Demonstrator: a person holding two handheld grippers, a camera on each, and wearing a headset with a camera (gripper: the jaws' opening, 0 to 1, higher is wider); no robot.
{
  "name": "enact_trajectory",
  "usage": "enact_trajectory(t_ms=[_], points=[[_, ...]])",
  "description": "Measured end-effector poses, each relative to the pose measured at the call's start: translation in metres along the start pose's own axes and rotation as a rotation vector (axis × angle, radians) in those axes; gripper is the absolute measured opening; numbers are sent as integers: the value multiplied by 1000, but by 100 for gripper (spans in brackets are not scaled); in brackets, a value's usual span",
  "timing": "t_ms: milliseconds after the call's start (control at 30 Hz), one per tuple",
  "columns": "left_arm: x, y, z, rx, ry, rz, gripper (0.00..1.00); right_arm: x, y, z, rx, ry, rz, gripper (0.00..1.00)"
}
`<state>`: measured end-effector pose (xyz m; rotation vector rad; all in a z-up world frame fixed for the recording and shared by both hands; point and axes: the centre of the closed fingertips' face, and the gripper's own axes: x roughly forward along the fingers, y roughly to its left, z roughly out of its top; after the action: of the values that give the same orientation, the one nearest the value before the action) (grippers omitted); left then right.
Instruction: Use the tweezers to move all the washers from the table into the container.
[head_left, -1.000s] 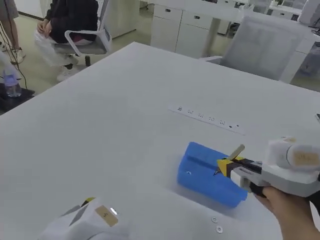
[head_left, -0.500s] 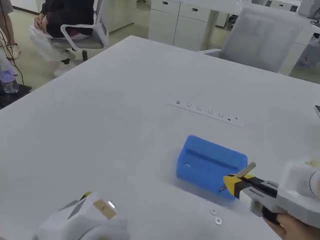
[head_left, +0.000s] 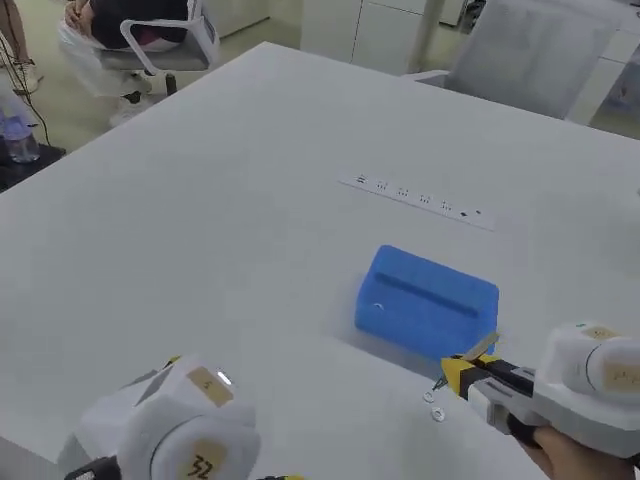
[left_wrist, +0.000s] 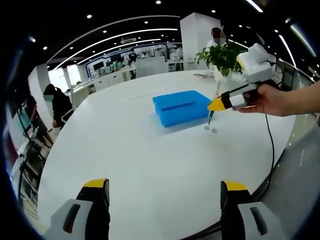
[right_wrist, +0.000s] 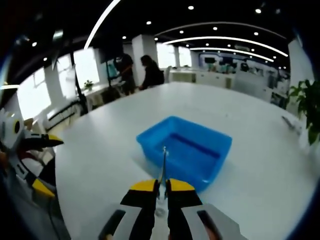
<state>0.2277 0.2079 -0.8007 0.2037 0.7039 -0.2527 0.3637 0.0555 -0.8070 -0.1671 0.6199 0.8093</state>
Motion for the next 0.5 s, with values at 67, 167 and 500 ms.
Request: enact_trajectory(t_ms=[67,167,500], points=[[0,-1,0,3,3,-2,94,2,-2,-2,-10,-1,-6,4],[0,-1,-1,3,7,-4,93,3,-1,-1,6,-7,-2,4],[1,-1,-3,10,16,-4,93,11,-11,-8,39,-29,-20,4]])
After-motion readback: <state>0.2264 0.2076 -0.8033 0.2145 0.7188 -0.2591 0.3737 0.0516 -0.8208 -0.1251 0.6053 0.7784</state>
